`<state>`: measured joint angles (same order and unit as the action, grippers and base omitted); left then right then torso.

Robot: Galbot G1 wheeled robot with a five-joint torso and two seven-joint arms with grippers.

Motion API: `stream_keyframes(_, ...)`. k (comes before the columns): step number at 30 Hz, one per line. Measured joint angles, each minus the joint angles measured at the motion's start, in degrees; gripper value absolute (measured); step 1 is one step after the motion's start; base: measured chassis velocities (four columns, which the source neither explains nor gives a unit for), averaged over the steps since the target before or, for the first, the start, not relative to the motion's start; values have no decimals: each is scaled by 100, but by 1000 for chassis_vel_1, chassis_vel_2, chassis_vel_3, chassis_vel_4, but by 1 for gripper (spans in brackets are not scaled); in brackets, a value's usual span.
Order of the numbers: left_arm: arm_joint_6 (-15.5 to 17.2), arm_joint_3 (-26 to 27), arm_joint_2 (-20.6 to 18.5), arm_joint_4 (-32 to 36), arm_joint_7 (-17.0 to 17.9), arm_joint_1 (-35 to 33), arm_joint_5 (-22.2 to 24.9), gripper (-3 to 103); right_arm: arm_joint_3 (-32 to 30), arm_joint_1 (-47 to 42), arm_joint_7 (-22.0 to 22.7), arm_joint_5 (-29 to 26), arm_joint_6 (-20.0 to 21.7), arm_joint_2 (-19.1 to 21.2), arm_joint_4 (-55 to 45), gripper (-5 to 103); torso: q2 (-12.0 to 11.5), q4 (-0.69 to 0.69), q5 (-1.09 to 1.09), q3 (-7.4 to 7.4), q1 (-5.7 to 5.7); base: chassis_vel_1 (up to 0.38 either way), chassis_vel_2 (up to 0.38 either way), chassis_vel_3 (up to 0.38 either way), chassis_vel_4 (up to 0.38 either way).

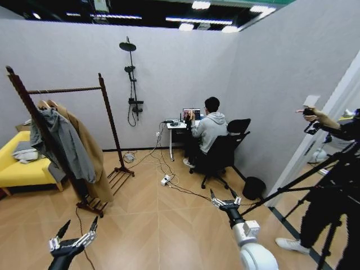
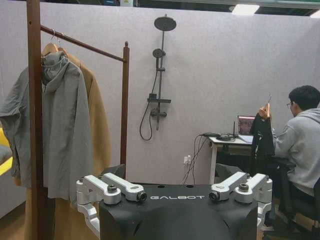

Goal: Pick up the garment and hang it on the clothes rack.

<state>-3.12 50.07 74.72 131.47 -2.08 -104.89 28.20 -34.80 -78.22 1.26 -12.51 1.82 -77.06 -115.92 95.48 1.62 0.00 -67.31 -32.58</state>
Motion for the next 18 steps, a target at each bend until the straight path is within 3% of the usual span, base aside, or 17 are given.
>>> stream_keyframes(18, 0, 0, 0, 0, 0, 0, 0, 100, 45, -59, 134, 64, -3, 47, 1, 100, 0, 0, 0, 0, 0, -9, 8, 7, -6)
